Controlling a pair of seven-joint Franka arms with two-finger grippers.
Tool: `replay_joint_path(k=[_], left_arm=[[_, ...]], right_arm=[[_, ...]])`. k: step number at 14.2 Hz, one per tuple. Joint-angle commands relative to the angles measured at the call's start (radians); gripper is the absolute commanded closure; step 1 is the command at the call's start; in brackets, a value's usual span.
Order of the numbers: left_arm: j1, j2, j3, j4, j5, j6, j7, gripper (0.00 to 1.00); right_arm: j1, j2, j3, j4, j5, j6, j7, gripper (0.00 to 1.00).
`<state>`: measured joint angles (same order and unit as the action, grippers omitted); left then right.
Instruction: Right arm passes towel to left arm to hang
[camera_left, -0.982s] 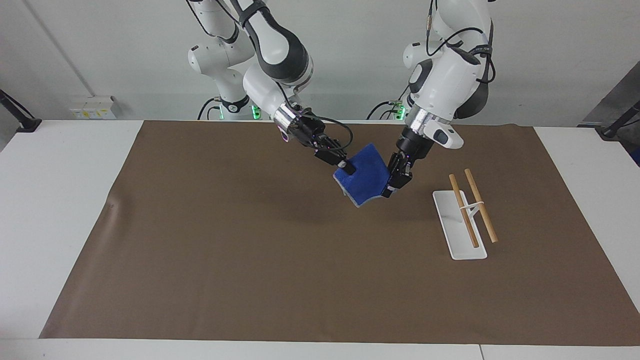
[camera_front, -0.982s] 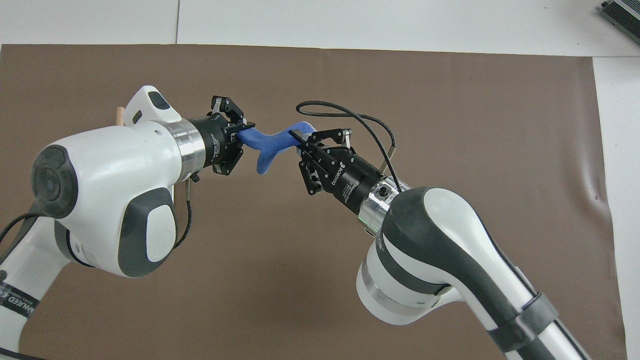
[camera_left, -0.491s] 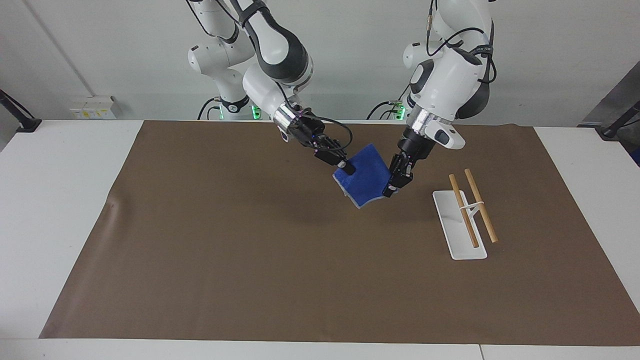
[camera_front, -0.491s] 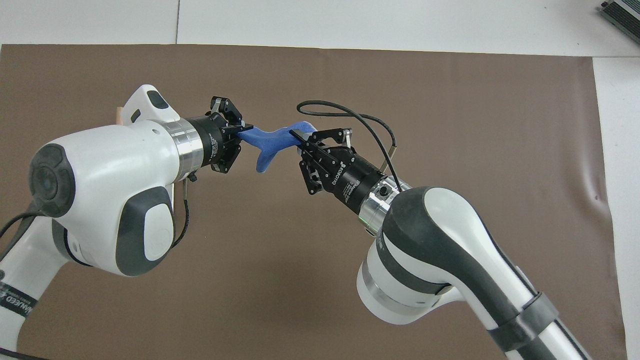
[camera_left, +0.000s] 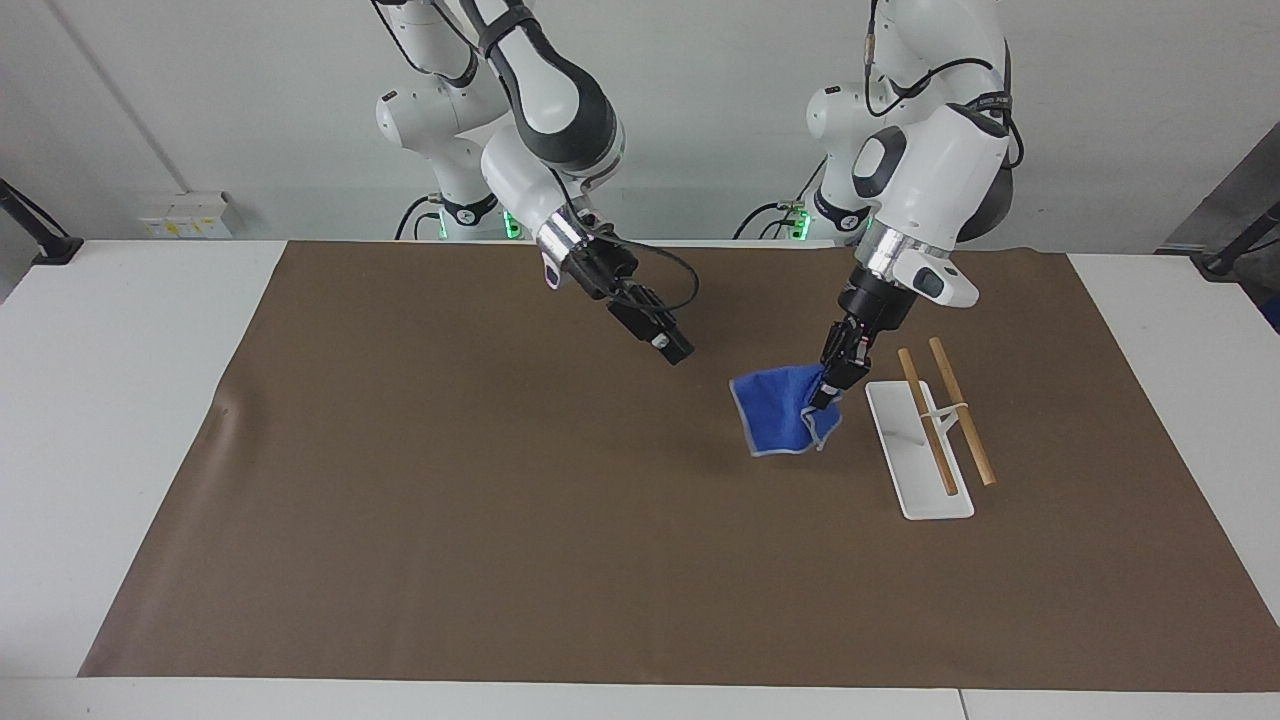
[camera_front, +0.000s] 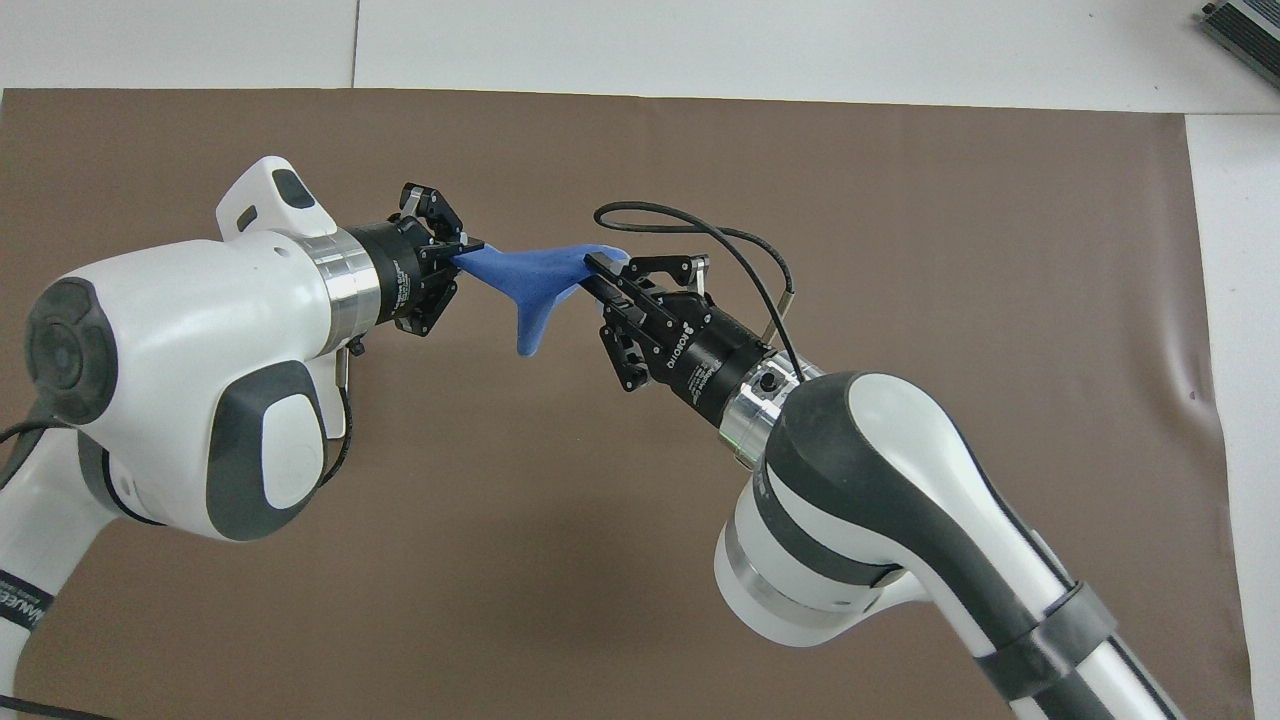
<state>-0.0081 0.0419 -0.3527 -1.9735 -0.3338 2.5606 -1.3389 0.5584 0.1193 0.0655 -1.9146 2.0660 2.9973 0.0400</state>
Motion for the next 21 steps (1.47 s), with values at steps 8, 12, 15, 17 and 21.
replay_joint_path(k=[8,12,15,17,21], left_arm=[[0.01,-0.01,0.081,-0.031,-0.016,0.004,0.245,1.0],[0.01,-0.014,0.164,-0.096,-0.016,0.004,0.35,1.0],[0.011,-0.011,0.218,-0.123,-0.016,0.003,0.509,1.0],[0.017,-0.01,0.25,-0.128,-0.016,0.003,0.57,1.0],[0.036,0.006,0.297,-0.12,-0.016,0.027,0.733,1.0]], right_arm=[[-0.146,0.026,0.005,-0.132,-0.538,0.015,-0.397,0.0],[-0.222,0.063,0.003,-0.132,-0.745,-0.012,-0.474,0.0],[-0.293,0.065,0.0,-0.132,-0.976,-0.101,-0.474,0.0],[-0.36,0.059,-0.004,-0.133,-1.116,-0.212,-0.474,0.0],[-0.457,0.053,-0.009,-0.132,-1.413,-0.371,-0.462,0.0]])
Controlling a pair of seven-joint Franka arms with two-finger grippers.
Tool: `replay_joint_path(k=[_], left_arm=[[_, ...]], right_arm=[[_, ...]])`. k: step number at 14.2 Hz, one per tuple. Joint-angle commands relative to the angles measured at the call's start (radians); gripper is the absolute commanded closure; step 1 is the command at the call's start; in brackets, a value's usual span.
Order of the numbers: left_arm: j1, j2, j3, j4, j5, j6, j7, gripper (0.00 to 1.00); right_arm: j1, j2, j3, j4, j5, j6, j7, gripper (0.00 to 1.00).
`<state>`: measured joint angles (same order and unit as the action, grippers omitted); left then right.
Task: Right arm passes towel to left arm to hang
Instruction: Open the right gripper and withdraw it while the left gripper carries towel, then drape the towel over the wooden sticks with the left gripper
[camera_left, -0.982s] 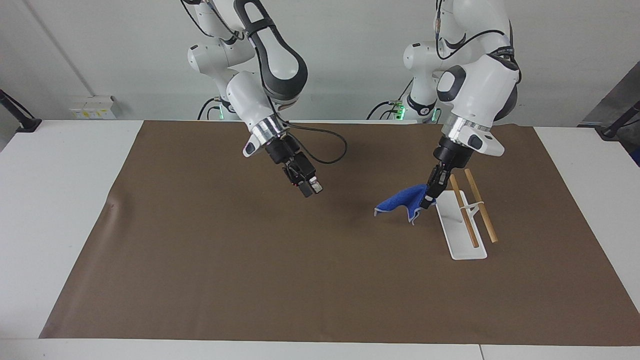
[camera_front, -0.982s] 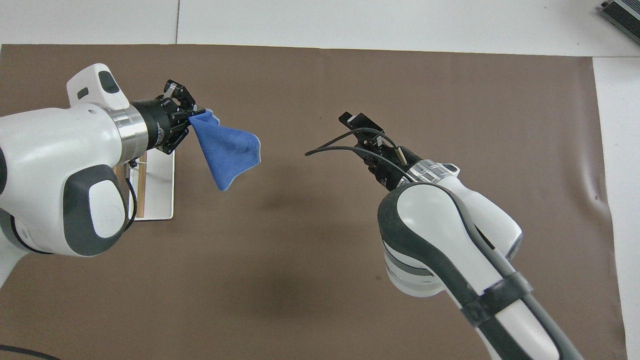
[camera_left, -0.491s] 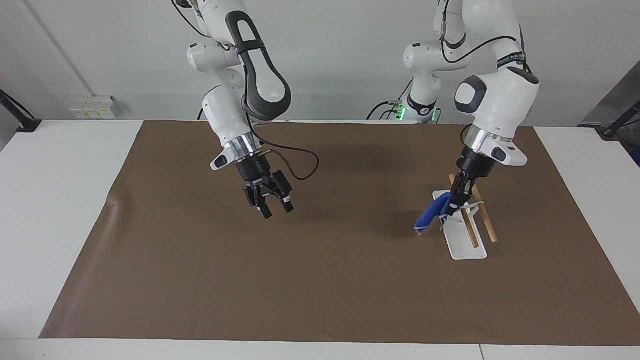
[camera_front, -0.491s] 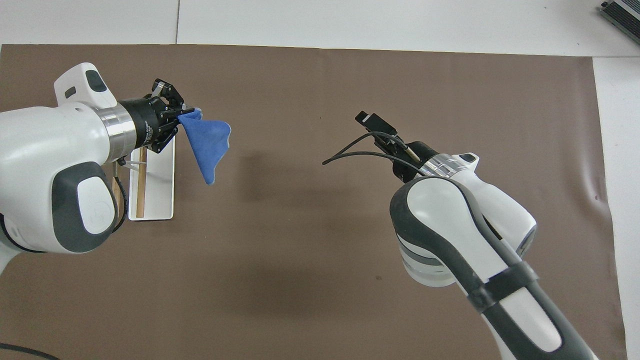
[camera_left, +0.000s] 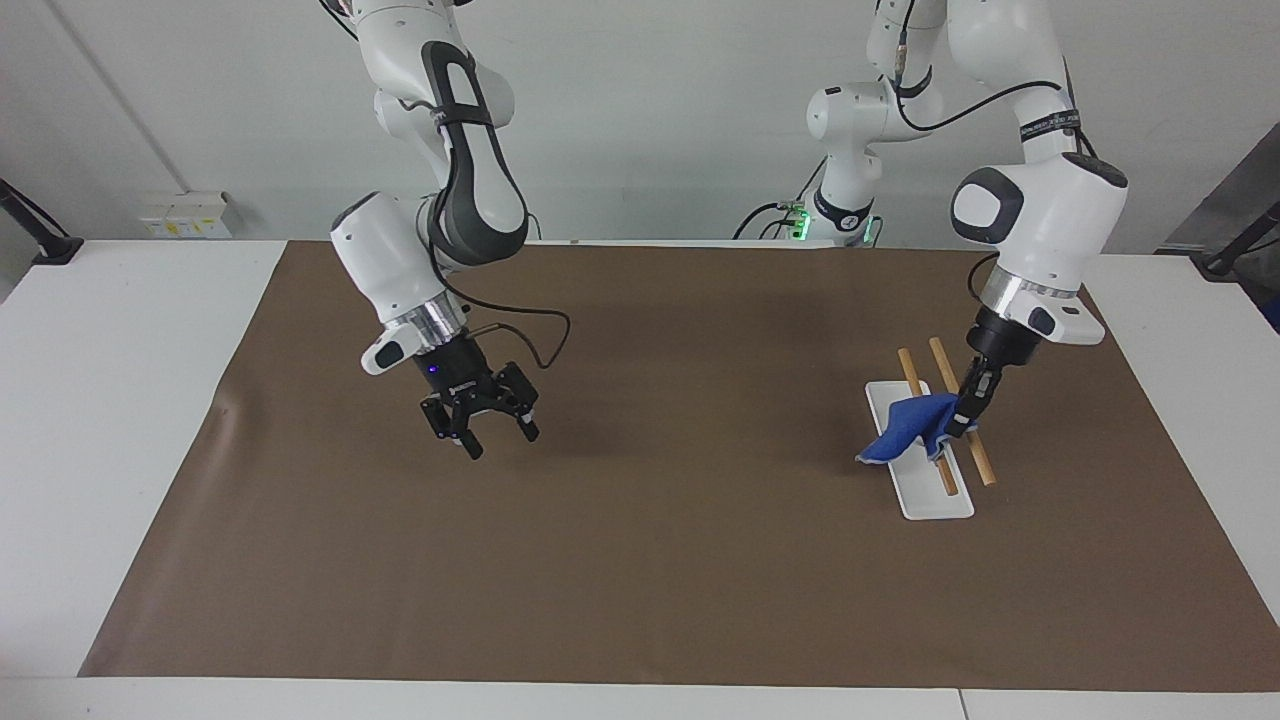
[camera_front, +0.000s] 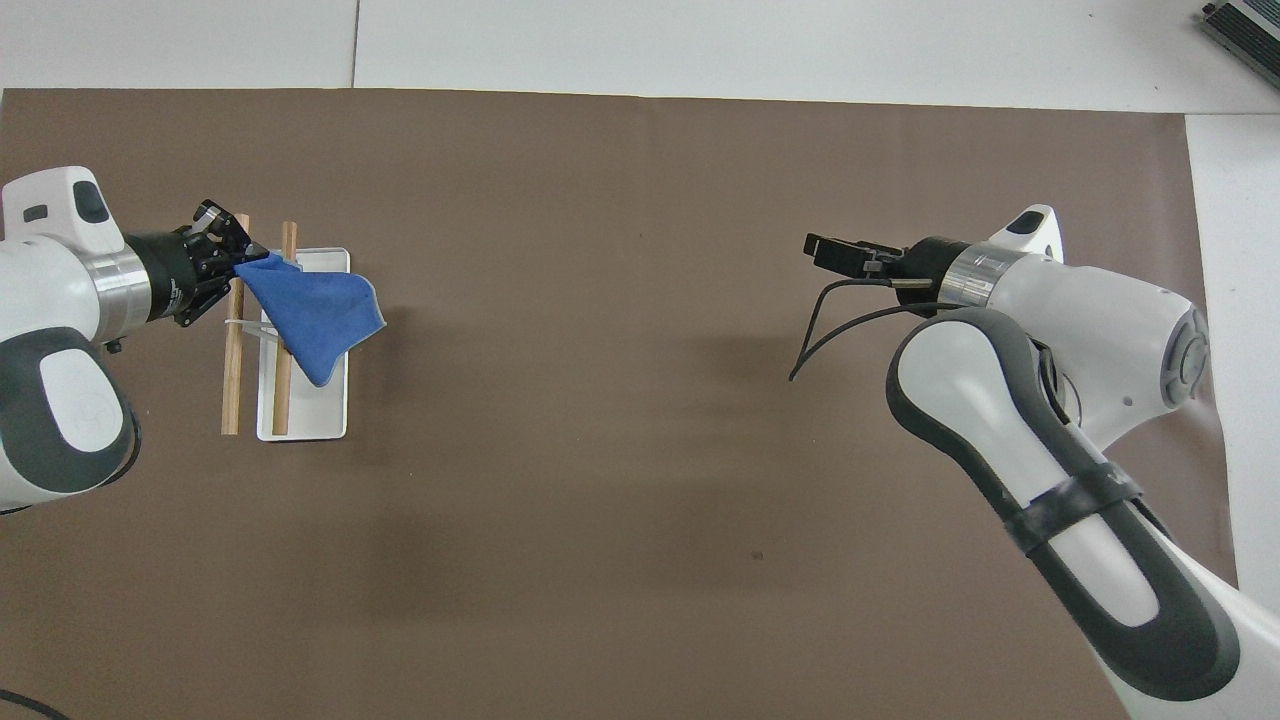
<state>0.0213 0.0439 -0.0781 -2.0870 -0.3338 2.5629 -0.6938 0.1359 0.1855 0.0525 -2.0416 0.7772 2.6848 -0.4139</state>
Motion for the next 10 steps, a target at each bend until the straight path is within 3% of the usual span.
replay_joint_path(k=[1,5,10], left_arm=[[0.006,0.007,0.041,-0.002,-0.014,0.025,0.121,1.0],[0.008,0.025,0.089,0.05,-0.014,0.008,0.155,1.0],[0.008,0.033,0.106,0.085,-0.013,-0.01,0.157,1.0]], right_arm=[[-0.044,-0.014,0.004,0.001,-0.203,-0.08,-0.006,0.0],[-0.099,-0.014,0.001,0.03,-0.465,-0.19,0.05,0.0],[-0.11,-0.018,0.004,0.13,-0.82,-0.386,0.351,0.0]])
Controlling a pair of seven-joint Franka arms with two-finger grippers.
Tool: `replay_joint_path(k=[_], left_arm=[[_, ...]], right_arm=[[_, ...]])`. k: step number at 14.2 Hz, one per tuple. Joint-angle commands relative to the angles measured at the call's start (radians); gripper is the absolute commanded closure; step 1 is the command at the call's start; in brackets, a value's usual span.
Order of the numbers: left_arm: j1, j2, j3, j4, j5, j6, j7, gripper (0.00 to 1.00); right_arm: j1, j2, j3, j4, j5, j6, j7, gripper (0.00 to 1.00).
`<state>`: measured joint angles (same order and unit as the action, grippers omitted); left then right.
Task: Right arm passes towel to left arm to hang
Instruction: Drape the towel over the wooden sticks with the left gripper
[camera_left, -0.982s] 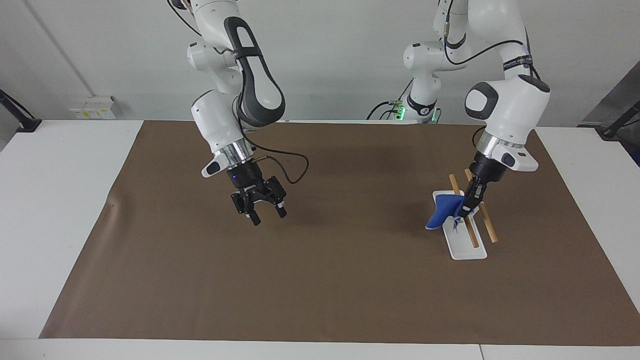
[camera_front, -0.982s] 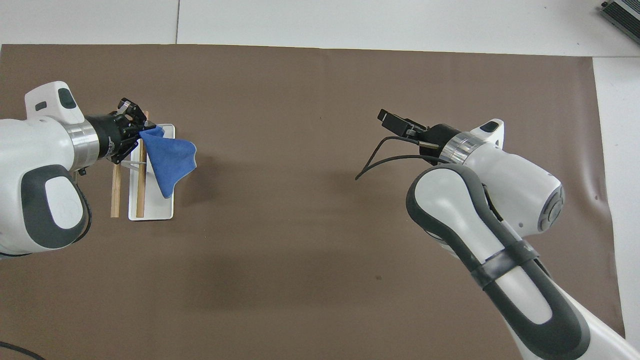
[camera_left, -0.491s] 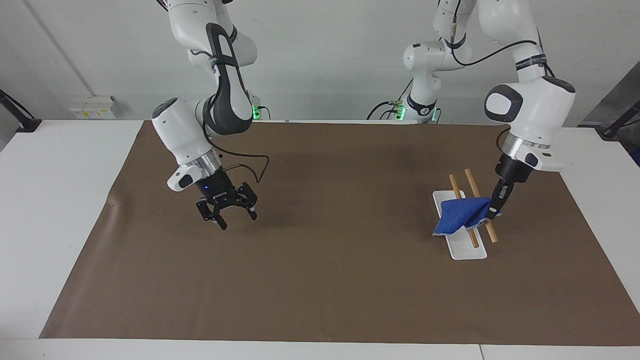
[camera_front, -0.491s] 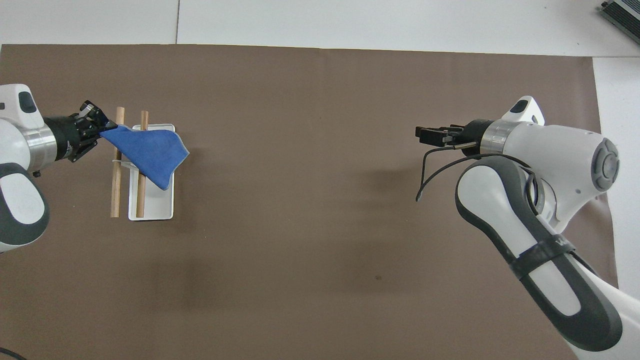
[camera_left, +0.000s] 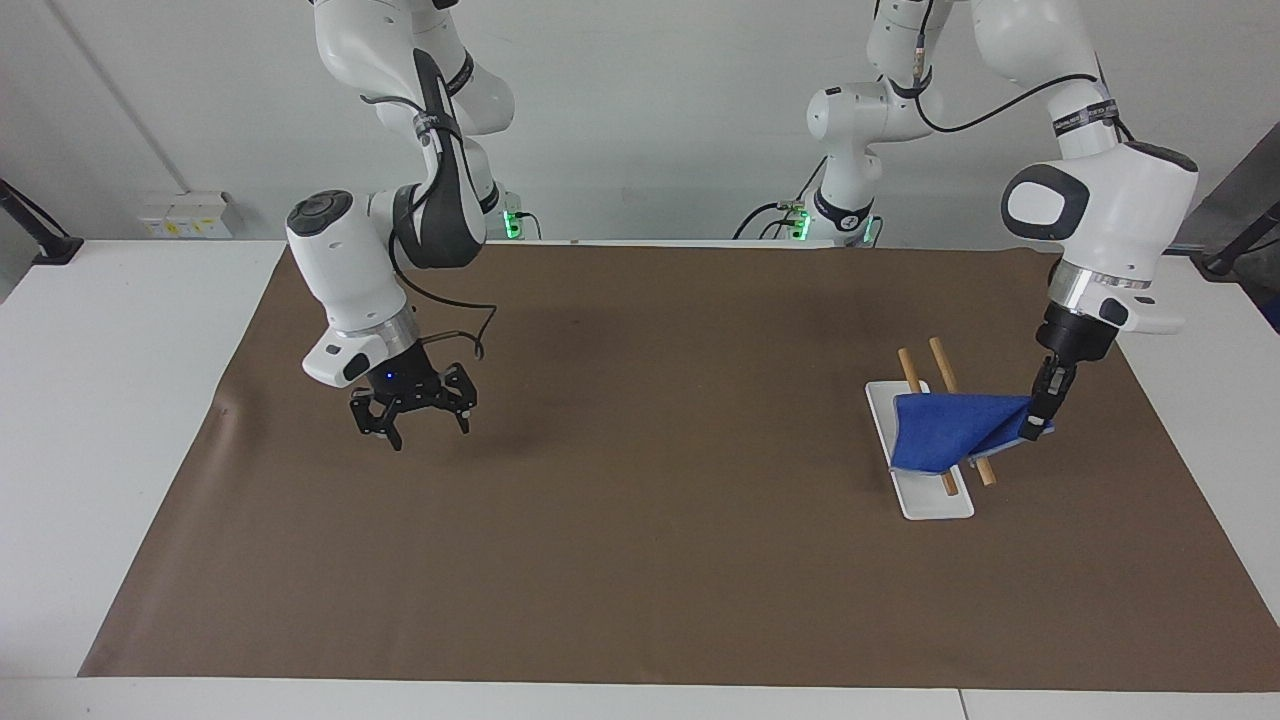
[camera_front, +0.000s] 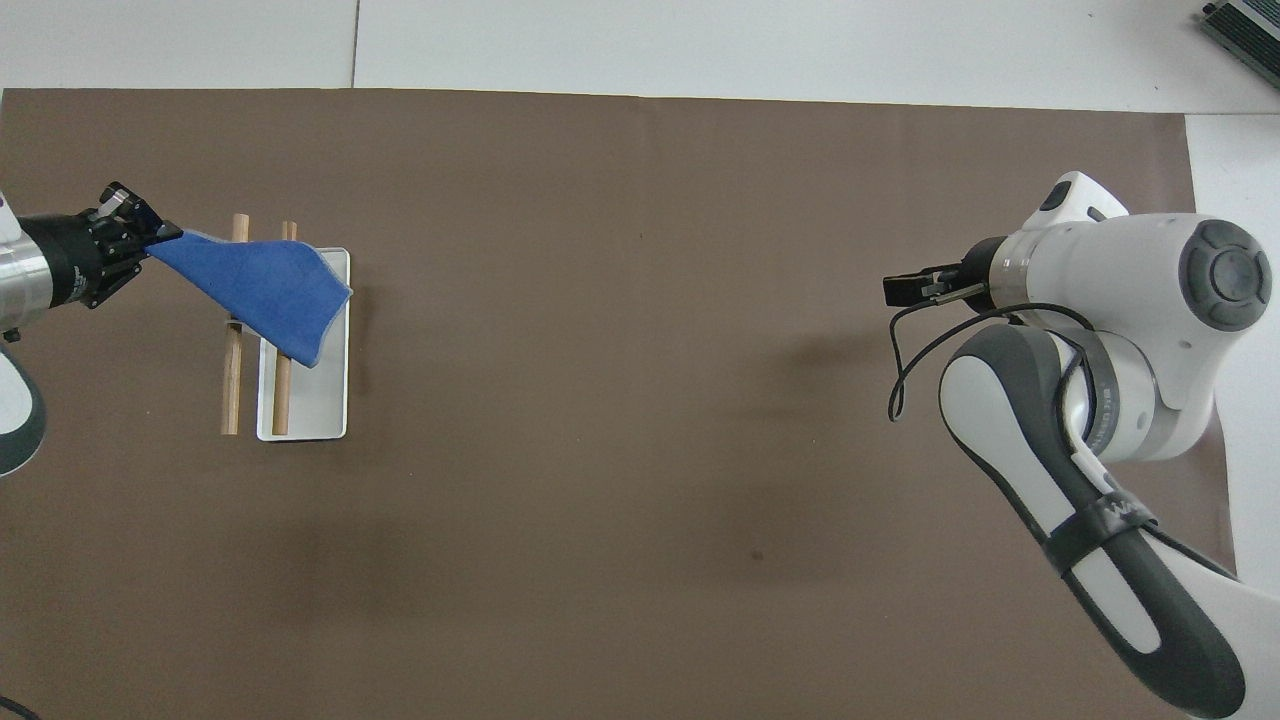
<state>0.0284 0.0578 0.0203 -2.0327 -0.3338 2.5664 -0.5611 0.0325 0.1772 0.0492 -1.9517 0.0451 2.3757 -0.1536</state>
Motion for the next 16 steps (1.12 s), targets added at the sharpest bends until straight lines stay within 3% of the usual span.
replay_joint_path(k=[1,12,16], left_arm=[[0.001,0.023,0.007,0.043,-0.014,-0.015,0.024,1.0],[0.022,0.027,0.03,0.052,-0.01,-0.018,0.176,1.0],[0.022,0.025,0.036,0.072,-0.01,-0.04,0.181,1.0]], right_arm=[[-0.006,-0.021,0.008,0.049,-0.102,-0.11,0.115,0.0],[-0.031,-0.173,-0.003,0.074,-0.122,-0.42,0.304,0.0],[-0.066,-0.197,-0.008,0.059,-0.107,-0.426,0.319,0.0]])
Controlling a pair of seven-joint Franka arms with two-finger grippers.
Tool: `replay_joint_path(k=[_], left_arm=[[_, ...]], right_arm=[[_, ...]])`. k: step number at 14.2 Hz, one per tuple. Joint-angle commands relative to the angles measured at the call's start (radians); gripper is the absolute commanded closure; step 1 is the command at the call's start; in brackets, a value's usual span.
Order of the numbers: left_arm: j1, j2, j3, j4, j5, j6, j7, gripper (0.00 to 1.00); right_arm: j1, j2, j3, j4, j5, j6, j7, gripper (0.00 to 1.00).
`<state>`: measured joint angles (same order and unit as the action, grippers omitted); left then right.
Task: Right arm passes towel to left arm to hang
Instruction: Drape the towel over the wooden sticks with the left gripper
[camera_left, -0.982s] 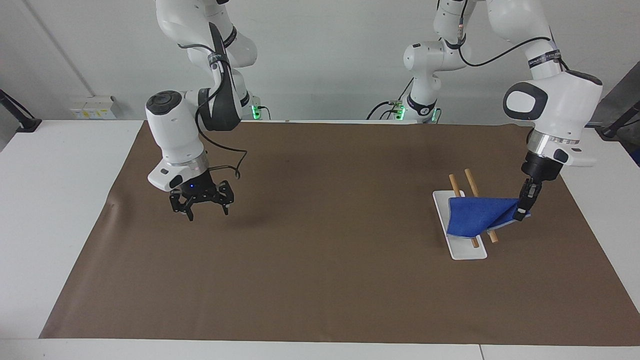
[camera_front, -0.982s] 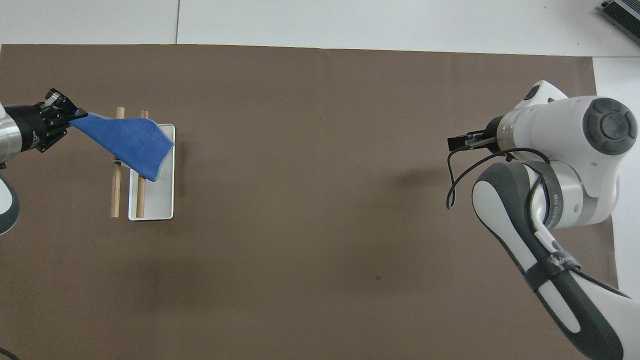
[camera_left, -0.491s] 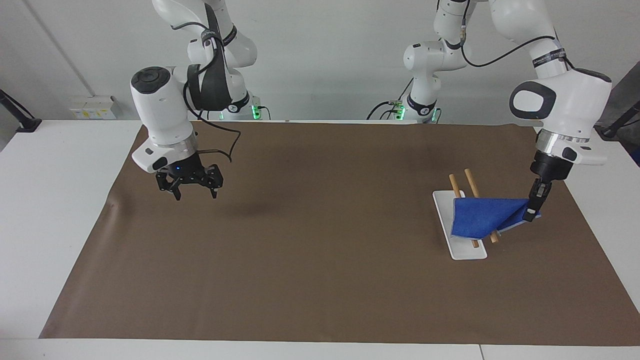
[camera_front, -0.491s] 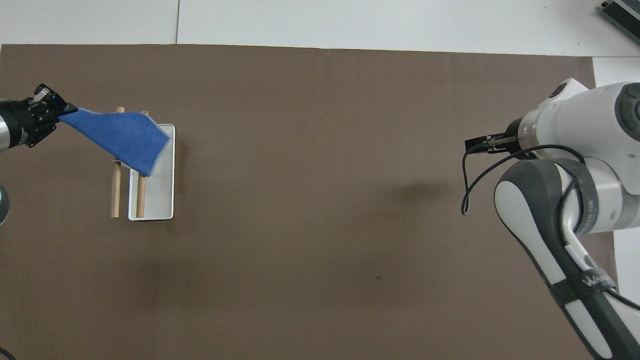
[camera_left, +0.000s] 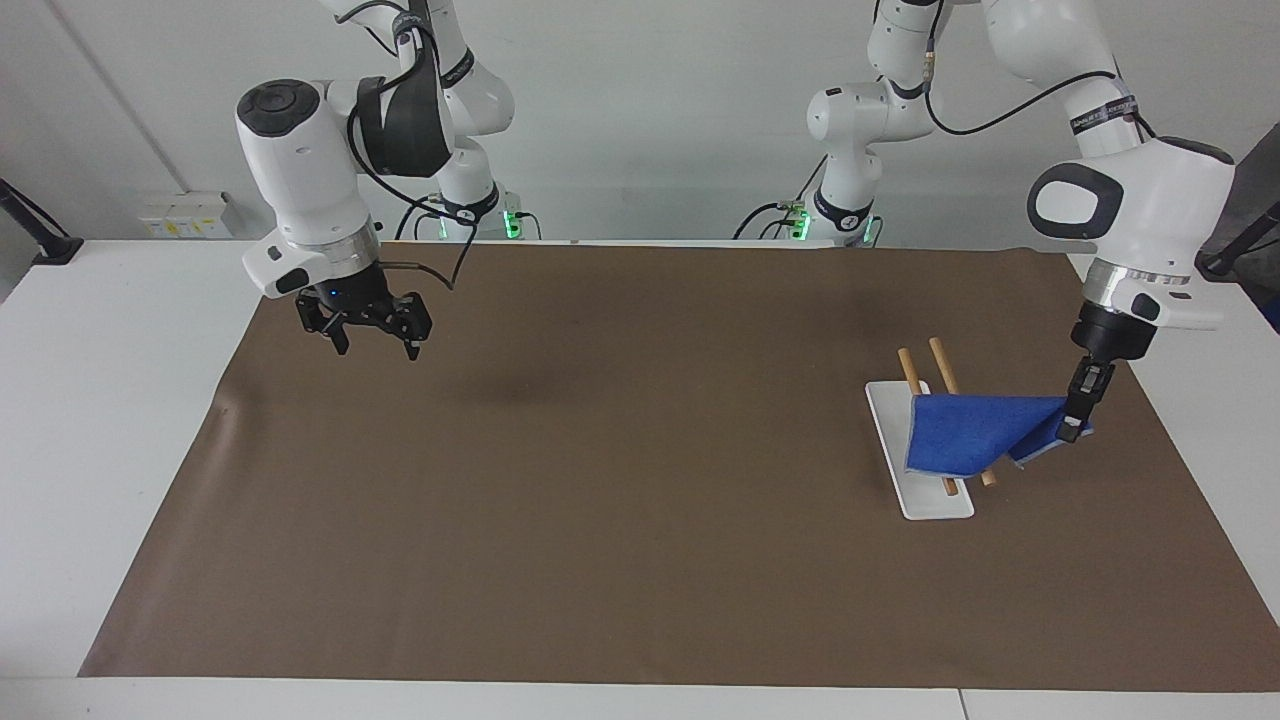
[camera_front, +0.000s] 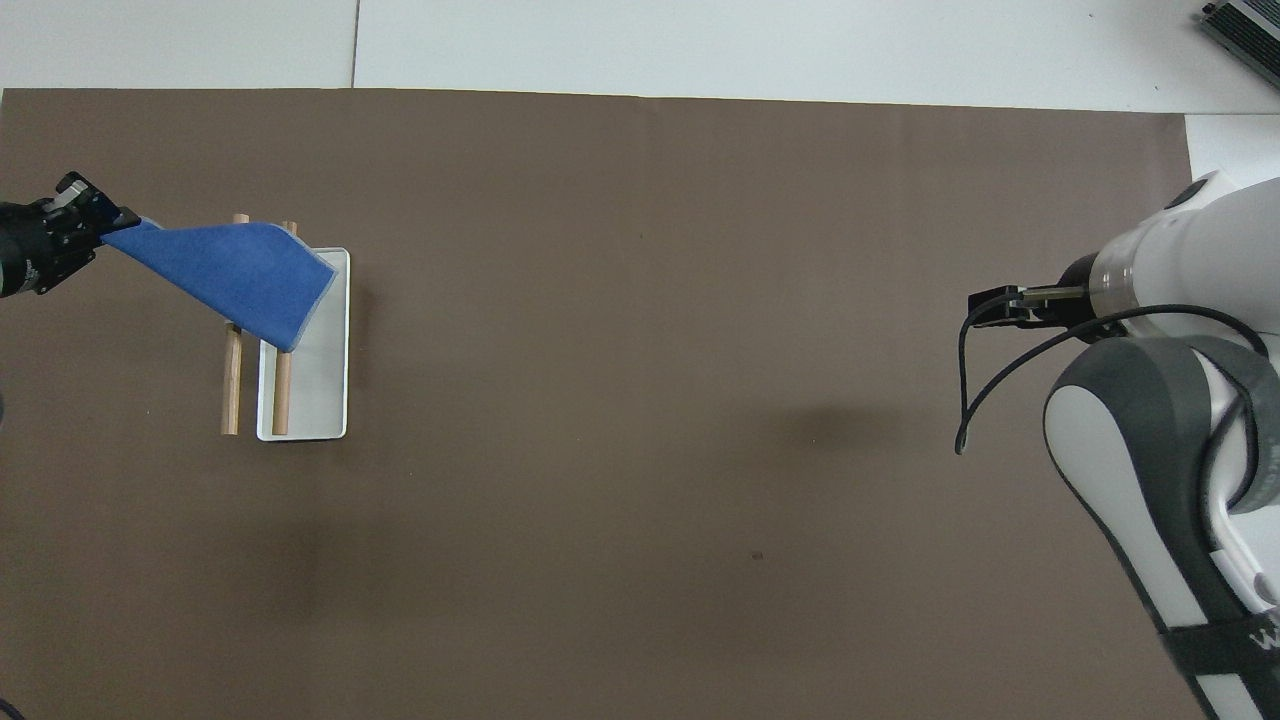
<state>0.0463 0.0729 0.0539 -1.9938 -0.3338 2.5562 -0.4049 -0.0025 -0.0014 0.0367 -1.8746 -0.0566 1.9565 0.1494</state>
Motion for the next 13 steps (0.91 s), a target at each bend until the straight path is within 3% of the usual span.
replay_joint_path(k=[1,8,13], left_arm=[[0.003,0.011,0.003,0.036,-0.01,-0.03,0.024,1.0],[-0.006,0.021,-0.016,0.058,-0.062,-0.011,0.028,1.0],[-0.005,-0.011,-0.013,-0.02,-0.064,-0.028,0.103,1.0]], right_arm=[[-0.04,-0.02,0.005,-0.021,-0.003,-0.013,0.016,0.0],[-0.043,-0.04,-0.031,0.061,-0.002,-0.145,0.018,0.0],[-0.042,-0.077,-0.04,0.074,0.0,-0.217,0.019,0.0]])
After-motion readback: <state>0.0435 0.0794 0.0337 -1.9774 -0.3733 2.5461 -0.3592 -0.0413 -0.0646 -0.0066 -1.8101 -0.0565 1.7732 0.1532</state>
